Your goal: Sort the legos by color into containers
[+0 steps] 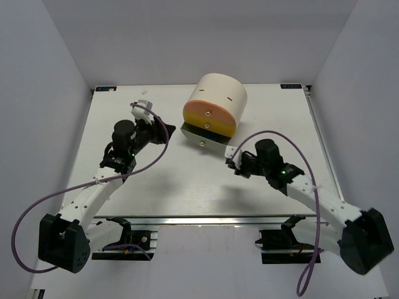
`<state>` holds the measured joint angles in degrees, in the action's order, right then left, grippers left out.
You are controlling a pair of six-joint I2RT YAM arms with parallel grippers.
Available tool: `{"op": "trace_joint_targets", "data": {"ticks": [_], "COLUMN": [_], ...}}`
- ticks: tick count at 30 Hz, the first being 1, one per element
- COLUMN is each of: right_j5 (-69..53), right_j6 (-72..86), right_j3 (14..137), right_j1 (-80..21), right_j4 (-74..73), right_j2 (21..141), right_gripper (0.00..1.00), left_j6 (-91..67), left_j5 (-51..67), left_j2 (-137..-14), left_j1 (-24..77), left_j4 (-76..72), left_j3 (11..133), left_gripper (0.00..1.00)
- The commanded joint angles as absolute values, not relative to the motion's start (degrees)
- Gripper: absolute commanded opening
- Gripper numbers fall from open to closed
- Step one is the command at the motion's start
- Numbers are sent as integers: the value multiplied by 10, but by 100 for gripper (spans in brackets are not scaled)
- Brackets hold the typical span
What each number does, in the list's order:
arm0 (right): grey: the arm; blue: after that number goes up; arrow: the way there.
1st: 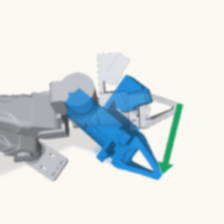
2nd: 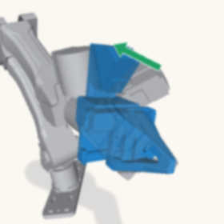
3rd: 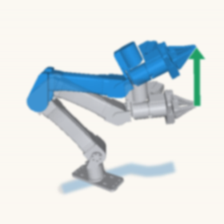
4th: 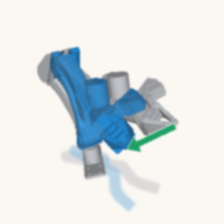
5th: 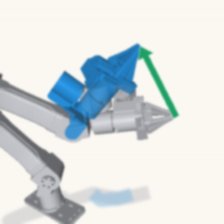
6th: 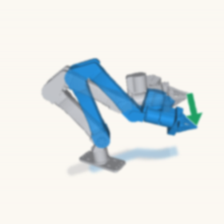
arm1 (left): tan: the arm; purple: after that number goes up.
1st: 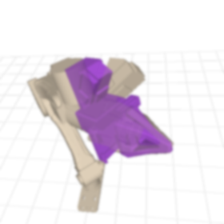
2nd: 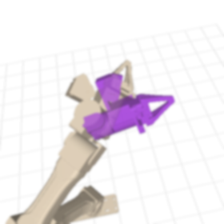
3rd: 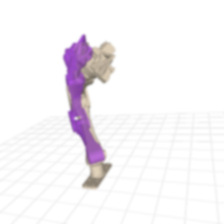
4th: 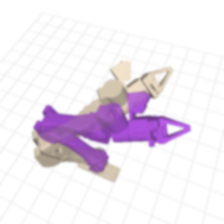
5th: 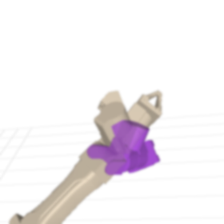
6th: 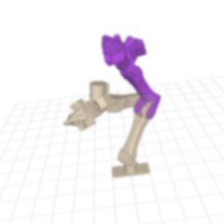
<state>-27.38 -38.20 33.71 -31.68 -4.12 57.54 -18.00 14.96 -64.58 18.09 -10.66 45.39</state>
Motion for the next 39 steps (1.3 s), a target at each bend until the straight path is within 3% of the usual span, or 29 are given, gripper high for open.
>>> {"op": "trace_joint_targets", "data": {"ticks": [1, 6, 19, 34, 39], "right_j5": [-120, 92, 295, 338, 124], "right_j6": [-419, -411, -426, -425, -389], "right_j3": [395, 482, 653, 710, 693], "right_j1": [-382, -448, -477, -461, -465], "right_j4": [-28, -32, 74, 77, -82], "right_j2": [657, 790, 1026, 1097, 1002], "right_gripper": [0, 0, 0, 0, 0], "left_j6": [-115, -89, -70, -68, -68], "left_j5": [127, 106, 46, 21, 18], "left_j2": [-619, -592, -527, -518, -517], "left_j1": [190, 190, 190, 190, 185], "left_j4": [-20, -4, 14, 17, 16], "left_j3": [420, 436, 430, 428, 428], "left_gripper": [64, 71, 74, 76, 78]}}
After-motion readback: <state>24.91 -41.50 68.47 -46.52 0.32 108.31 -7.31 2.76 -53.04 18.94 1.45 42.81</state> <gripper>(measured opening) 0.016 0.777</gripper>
